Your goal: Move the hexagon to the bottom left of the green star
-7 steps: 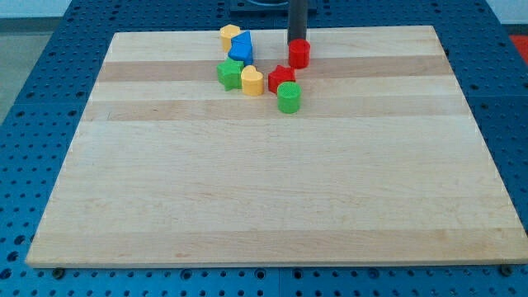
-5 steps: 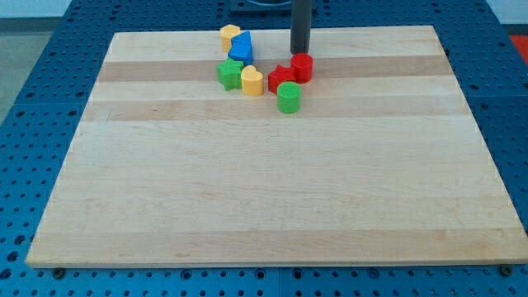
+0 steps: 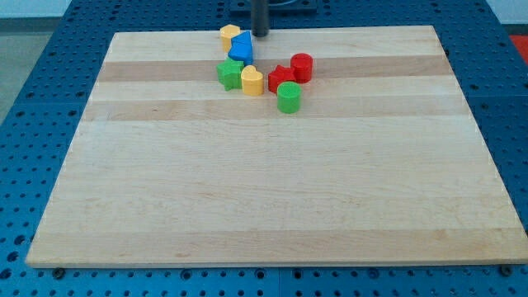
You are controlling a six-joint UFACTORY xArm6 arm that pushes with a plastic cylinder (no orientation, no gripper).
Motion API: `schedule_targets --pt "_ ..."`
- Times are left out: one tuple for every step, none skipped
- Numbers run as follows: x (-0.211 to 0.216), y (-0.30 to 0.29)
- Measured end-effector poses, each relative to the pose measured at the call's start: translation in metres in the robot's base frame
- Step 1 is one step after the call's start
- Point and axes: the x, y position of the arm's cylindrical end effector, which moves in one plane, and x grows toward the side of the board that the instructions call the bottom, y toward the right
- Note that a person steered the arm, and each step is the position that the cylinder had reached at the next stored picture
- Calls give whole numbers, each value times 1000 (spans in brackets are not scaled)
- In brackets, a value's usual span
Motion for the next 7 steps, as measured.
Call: schedule_targets --pt "-1 -31" --pt "-1 -54" --pt "0 -62" --pt "14 -66" --pt "38 -66" --pt "61 -66" --pt "88 -66"
